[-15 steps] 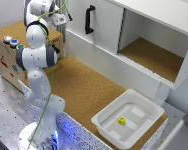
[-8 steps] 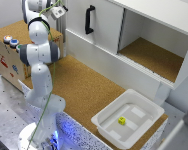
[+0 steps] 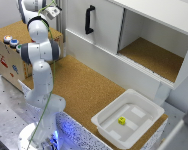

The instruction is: Take off the purple block that is on top of the other one

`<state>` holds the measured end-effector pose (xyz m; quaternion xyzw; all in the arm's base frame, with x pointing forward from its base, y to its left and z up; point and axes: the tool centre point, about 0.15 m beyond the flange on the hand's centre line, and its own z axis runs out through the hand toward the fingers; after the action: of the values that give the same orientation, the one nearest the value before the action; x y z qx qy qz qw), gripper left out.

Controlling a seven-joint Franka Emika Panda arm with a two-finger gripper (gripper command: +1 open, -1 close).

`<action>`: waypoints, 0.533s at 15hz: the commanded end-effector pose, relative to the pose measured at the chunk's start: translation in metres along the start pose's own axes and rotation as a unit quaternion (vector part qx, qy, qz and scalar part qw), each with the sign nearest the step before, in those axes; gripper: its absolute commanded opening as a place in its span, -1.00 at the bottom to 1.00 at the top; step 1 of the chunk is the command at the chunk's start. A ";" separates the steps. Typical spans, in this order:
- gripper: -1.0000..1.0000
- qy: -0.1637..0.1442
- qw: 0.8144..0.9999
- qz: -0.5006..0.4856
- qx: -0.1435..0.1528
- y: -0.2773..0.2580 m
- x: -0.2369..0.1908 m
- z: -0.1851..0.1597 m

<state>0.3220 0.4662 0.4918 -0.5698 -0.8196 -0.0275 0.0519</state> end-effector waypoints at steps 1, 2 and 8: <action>1.00 -0.060 0.996 -0.003 0.065 0.029 0.021 0.010; 1.00 -0.057 0.996 -0.003 0.069 0.029 0.022 0.012; -1.00 -0.053 0.995 -0.008 0.085 0.026 0.026 0.019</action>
<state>0.3251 0.4747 0.4663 -0.5663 -0.8215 -0.0054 0.0662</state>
